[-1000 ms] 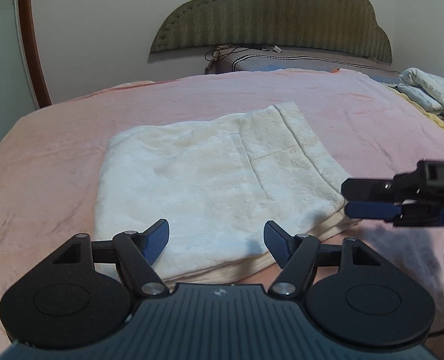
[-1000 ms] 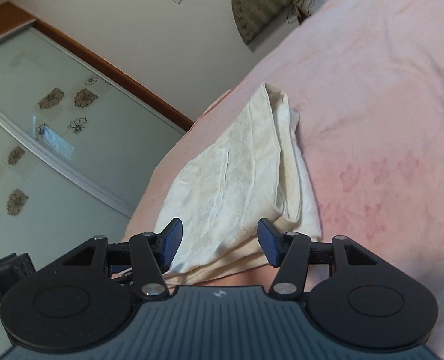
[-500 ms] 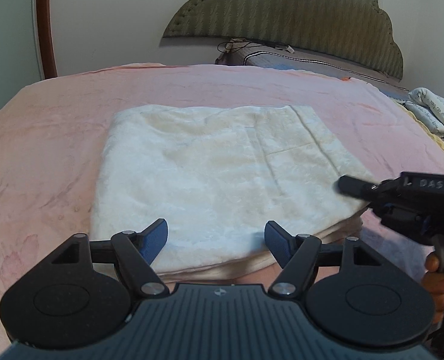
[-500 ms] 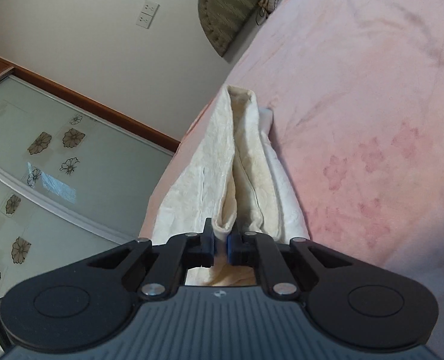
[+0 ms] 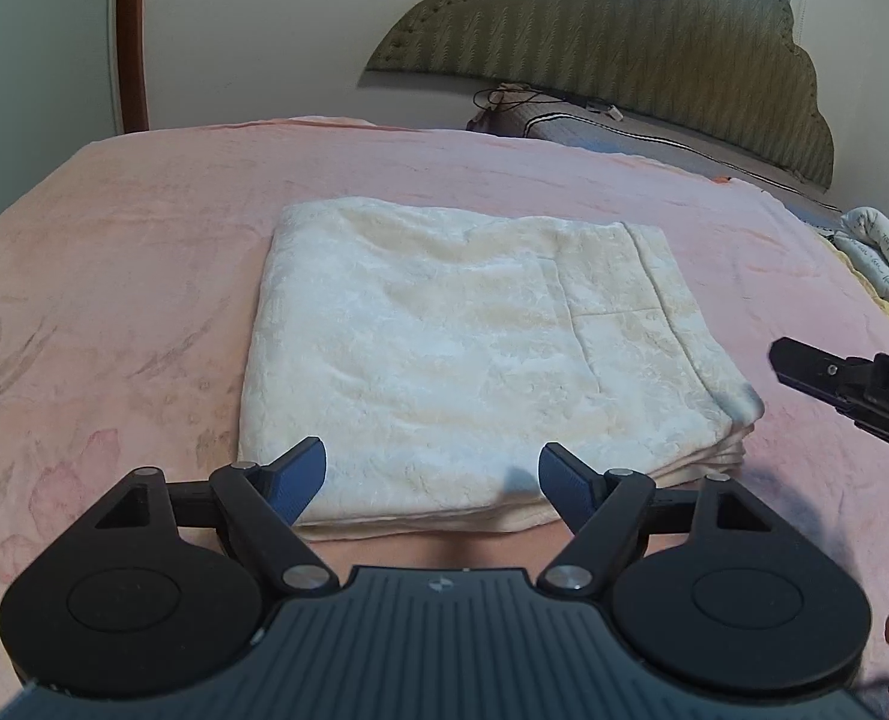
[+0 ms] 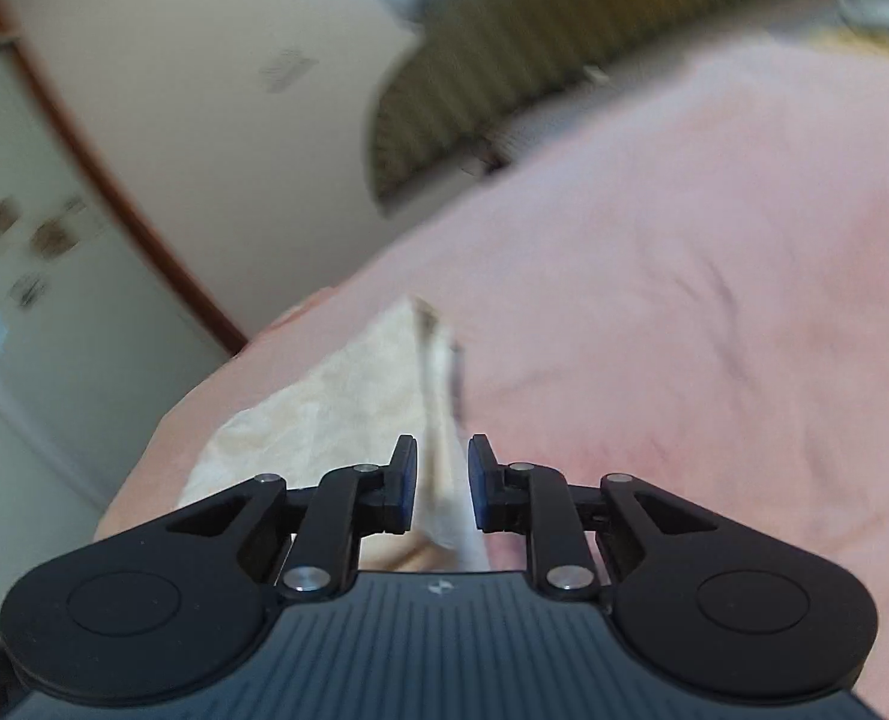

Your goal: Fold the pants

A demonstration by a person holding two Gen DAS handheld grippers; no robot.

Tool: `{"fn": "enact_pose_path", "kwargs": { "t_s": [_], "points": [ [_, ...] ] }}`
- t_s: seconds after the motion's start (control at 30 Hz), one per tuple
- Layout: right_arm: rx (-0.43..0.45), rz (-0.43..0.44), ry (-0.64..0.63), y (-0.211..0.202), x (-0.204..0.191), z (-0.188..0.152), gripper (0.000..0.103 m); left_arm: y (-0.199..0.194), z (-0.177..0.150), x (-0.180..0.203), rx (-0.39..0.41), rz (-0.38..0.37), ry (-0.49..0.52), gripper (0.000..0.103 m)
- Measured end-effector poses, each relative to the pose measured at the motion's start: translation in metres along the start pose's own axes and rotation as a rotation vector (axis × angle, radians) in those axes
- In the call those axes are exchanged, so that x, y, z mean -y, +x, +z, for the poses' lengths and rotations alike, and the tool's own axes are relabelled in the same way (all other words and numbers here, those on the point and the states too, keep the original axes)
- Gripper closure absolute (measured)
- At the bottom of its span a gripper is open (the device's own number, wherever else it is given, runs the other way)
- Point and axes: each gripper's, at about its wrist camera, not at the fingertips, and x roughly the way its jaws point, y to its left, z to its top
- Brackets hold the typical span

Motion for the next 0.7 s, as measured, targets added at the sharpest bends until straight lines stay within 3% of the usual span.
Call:
{"fn": "enact_pose_path", "kwargs": {
  "t_s": [0.1, 0.17, 0.27, 0.33, 0.43, 0.53, 0.57, 0.63, 0.67, 0.7],
  "points": [
    [-0.109, 0.071, -0.079, 0.023, -0.018, -0.005, 0.083, 0.002, -0.002, 0.006, 0.005, 0.02, 0.017, 0.022],
    [-0.179, 0.011, -0.07, 0.04, -0.013, -0.011, 0.083, 0.0, -0.003, 0.007, 0.001, 0.021, 0.01, 0.022],
    [-0.118, -0.032, -0.082, 0.026, -0.019, -0.013, 0.082, -0.006, -0.007, 0.008, 0.01, 0.013, 0.021, 0.022],
    [-0.078, -0.046, -0.236, 0.016, -0.041, -0.018, 0.081, -0.006, -0.009, 0.009, 0.011, 0.031, 0.029, 0.022],
    [-0.17, -0.08, -0.354, 0.029, -0.051, -0.027, 0.072, -0.012, -0.013, 0.009, 0.001, 0.032, -0.006, 0.022],
    [-0.161, -0.182, -0.34, 0.023, -0.05, -0.03, 0.072, -0.027, -0.019, 0.004, 0.018, 0.015, -0.027, 0.021],
    [-0.156, -0.168, -0.318, 0.015, -0.051, -0.029, 0.07, -0.032, -0.021, 0.004, 0.023, 0.025, -0.026, 0.02],
    [-0.156, -0.119, -0.303, 0.001, -0.054, -0.03, 0.054, -0.04, -0.027, 0.002, 0.024, 0.045, -0.019, 0.02],
    [-0.154, -0.105, -0.314, -0.006, -0.058, -0.033, 0.036, -0.044, -0.03, 0.002, 0.022, 0.048, -0.014, 0.02],
    [-0.149, -0.095, -0.332, -0.015, -0.062, -0.038, 0.029, -0.048, -0.034, 0.0, 0.023, 0.05, -0.014, 0.02]
  ]
}}
